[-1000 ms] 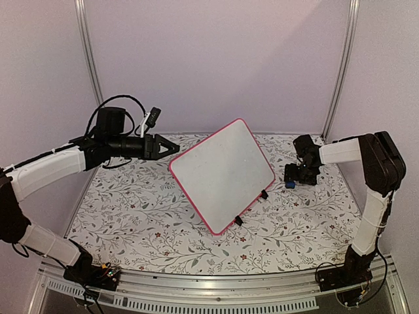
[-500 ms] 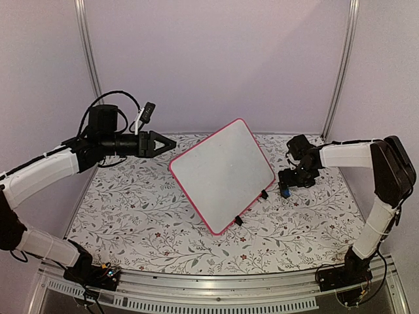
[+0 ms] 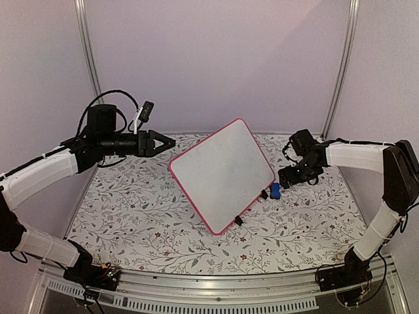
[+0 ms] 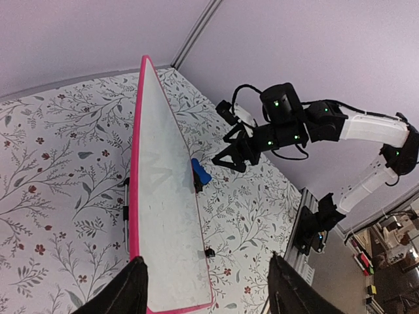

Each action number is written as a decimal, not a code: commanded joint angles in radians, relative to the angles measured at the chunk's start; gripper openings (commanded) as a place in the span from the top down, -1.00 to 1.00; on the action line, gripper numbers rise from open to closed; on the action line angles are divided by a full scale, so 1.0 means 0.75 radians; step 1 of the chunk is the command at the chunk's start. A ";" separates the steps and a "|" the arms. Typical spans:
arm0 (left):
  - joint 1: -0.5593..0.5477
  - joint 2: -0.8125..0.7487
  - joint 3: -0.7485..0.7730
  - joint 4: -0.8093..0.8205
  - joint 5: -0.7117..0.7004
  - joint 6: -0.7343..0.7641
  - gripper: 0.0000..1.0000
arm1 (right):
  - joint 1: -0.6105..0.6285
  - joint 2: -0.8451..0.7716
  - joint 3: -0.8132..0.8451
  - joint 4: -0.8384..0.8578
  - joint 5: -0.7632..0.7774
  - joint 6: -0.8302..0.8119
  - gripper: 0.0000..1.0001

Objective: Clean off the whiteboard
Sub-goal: Place the whiteboard eraser at the center of the board, then move the whiteboard to the center of the board.

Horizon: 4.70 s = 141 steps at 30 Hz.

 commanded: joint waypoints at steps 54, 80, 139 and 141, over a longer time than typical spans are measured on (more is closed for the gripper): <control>-0.068 -0.780 -0.254 -0.167 -1.239 0.348 -0.99 | 0.030 -0.128 0.132 0.365 -0.205 0.119 -0.98; -0.070 -0.733 -0.401 -0.025 -1.073 0.324 -0.99 | 0.222 -0.215 0.028 0.280 -0.407 0.021 -0.88; -0.115 -0.707 -0.407 -0.068 -1.123 0.264 -0.99 | 0.240 0.166 -0.183 0.483 -0.247 -0.119 0.34; -0.115 -0.707 -0.407 -0.069 -1.121 0.264 -0.99 | 0.242 0.163 -0.191 0.500 -0.244 -0.110 0.46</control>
